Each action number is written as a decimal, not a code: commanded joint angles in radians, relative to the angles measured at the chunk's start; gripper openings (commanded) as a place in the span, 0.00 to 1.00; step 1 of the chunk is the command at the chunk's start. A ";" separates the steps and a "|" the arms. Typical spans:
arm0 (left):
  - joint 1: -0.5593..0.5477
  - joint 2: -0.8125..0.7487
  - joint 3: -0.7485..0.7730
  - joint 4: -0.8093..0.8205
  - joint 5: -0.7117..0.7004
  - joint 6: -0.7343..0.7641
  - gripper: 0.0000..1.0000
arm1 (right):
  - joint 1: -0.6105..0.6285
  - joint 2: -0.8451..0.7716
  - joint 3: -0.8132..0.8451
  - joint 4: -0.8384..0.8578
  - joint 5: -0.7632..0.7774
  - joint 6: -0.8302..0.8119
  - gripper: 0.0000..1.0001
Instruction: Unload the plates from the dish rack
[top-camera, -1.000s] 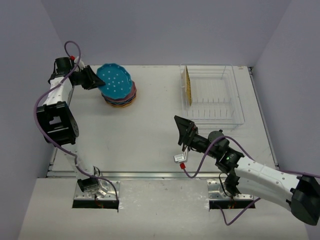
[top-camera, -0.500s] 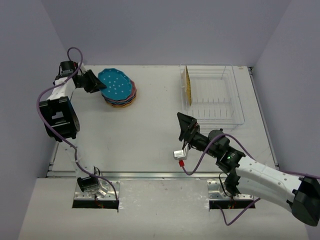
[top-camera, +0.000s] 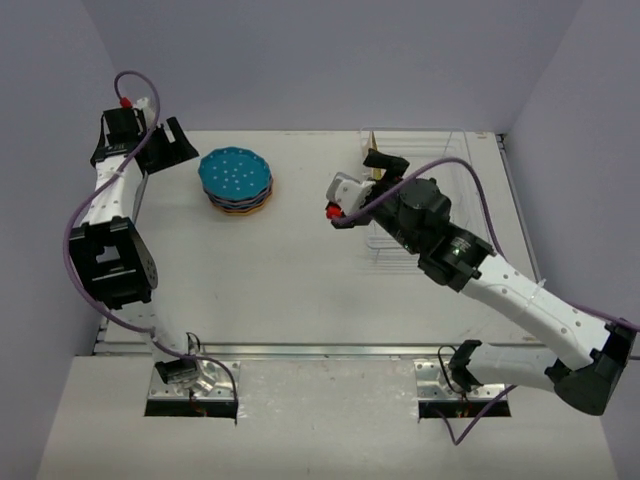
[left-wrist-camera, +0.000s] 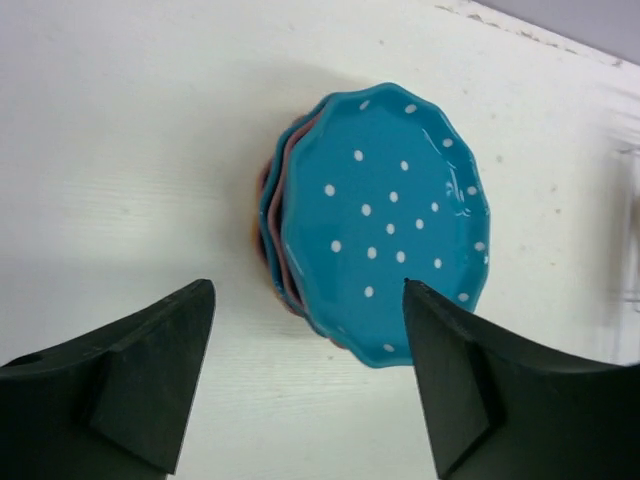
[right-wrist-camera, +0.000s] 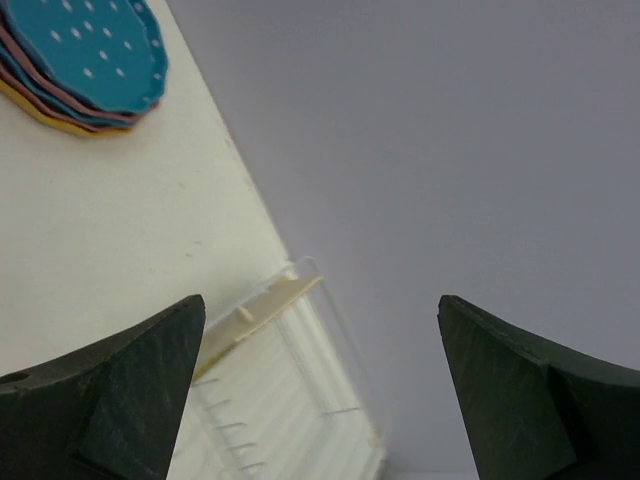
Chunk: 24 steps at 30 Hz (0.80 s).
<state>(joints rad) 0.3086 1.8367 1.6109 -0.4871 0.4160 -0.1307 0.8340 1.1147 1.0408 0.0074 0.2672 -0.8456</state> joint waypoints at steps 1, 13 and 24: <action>-0.032 -0.195 -0.084 0.111 -0.257 0.095 0.79 | -0.137 0.109 0.227 -0.309 -0.014 0.541 0.99; -0.124 -0.500 -0.292 0.177 -0.296 0.158 1.00 | -0.502 0.556 0.609 -0.640 -0.357 0.997 0.91; -0.176 -0.537 -0.320 0.122 -0.238 0.072 1.00 | -0.560 0.857 0.880 -0.639 -0.406 1.029 0.79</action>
<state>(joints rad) 0.1384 1.3293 1.2879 -0.3729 0.1472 -0.0168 0.2852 1.9152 1.8147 -0.6581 -0.1016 0.1499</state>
